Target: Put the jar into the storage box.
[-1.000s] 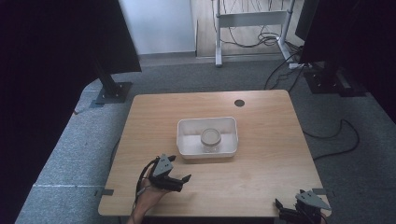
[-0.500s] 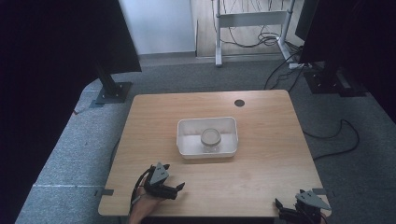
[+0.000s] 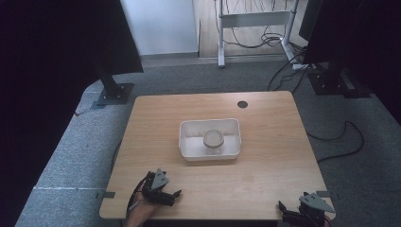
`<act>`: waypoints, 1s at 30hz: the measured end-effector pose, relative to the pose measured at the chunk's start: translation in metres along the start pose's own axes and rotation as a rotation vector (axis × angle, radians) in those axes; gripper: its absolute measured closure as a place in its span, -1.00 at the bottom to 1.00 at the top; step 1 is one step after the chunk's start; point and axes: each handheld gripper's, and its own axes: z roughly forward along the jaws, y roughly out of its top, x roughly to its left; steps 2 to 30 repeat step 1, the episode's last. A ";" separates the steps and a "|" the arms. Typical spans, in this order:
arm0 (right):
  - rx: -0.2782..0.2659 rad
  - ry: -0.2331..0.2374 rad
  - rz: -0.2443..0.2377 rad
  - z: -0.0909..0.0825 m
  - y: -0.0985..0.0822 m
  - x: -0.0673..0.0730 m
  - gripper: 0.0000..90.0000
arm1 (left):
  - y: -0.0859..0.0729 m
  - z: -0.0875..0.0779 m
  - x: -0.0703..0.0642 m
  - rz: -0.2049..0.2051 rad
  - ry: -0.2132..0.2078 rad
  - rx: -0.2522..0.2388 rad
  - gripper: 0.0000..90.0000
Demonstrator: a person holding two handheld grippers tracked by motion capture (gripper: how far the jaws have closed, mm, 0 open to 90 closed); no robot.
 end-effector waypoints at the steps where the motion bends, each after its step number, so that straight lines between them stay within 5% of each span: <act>1: 0.000 0.000 0.001 0.000 0.000 0.000 -1.00 | -0.001 0.000 0.000 -0.003 -0.002 0.004 -0.88; 30: 0.000 0.000 0.001 0.000 0.000 0.000 -1.00 | -0.001 0.000 0.000 -0.003 -0.002 0.004 -0.88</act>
